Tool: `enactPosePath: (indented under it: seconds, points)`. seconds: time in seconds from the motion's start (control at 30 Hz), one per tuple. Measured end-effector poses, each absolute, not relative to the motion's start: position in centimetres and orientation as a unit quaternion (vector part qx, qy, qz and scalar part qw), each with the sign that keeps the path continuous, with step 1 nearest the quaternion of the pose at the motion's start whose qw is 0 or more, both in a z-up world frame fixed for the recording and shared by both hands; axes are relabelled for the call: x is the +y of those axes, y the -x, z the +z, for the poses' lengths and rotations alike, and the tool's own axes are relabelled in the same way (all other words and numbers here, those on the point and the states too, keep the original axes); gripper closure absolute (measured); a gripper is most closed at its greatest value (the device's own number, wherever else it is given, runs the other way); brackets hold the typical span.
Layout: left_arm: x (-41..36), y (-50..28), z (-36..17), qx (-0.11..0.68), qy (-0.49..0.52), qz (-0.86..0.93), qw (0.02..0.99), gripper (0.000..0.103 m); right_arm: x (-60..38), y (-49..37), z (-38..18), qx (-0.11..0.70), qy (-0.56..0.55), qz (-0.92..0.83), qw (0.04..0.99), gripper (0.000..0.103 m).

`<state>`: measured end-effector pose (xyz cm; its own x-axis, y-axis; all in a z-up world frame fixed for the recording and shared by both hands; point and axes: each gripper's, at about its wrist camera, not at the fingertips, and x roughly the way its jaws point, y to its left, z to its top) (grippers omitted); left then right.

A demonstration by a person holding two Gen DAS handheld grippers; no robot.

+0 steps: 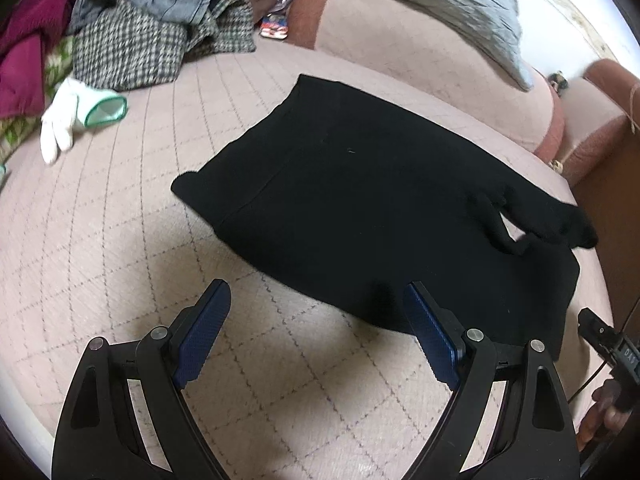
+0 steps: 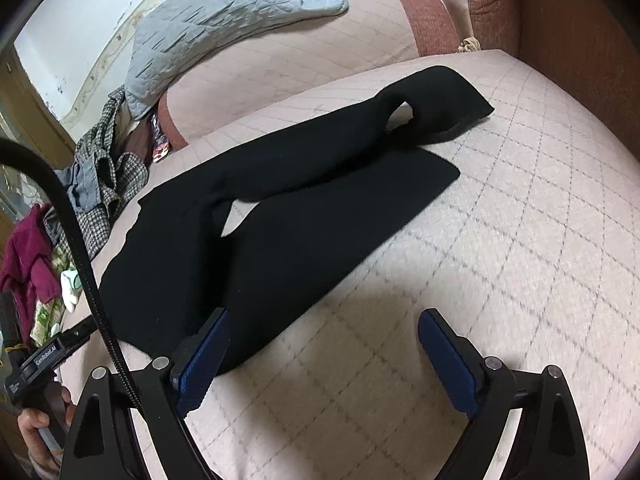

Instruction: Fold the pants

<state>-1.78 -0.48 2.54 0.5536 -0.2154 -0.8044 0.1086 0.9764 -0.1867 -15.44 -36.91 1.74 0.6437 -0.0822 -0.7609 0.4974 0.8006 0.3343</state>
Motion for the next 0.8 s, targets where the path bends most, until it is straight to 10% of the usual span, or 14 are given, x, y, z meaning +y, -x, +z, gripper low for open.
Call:
enactPosePath:
  seconds: [0.5, 0.67, 0.8]
  points:
    - [-1.1, -2.0, 1.2, 0.461, 0.070, -0.070, 0.882, 0.015, -40.8, 11.9, 1.0, 0.357, -0.282, -0.165, 0.875, 0.015]
    - [-1.2, -2.7, 1.3, 0.455, 0.076, -0.074, 0.884, 0.017, -42.4, 11.4, 0.7, 0.340, -0.311, -0.161, 0.873, 0.078]
    - [-0.1, -3.0, 1.5, 0.452, 0.100, -0.066, 0.884, 0.083, -43.7, 13.4, 0.2, 0.313, -0.371, -0.160, 0.860, 0.093]
